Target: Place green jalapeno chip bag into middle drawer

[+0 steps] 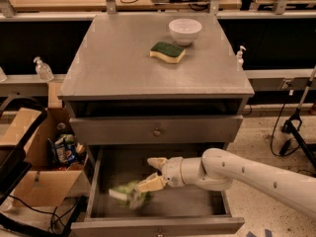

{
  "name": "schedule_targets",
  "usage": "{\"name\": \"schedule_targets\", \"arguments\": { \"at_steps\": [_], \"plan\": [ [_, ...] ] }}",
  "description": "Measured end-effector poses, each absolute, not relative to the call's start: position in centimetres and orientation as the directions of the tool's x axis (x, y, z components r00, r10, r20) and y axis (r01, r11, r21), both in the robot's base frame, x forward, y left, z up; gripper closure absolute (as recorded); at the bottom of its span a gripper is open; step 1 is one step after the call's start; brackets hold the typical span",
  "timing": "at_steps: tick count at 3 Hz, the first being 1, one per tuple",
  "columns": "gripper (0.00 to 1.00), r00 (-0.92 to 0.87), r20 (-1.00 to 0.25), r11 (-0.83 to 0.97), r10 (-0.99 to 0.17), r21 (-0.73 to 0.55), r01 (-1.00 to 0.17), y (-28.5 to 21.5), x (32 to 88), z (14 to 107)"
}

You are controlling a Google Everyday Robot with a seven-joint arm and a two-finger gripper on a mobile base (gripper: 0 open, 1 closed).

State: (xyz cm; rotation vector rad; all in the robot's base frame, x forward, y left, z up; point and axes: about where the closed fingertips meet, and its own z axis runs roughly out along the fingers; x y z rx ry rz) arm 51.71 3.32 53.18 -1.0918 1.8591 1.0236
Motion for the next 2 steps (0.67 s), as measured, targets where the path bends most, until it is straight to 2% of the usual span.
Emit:
{"name": "schedule_targets", "arguments": {
  "at_steps": [2],
  "plan": [
    [0.0, -0.366, -0.873, 0.319, -0.322, 0.264, -0.91, 3.41, 51.68, 53.18]
  ]
}}
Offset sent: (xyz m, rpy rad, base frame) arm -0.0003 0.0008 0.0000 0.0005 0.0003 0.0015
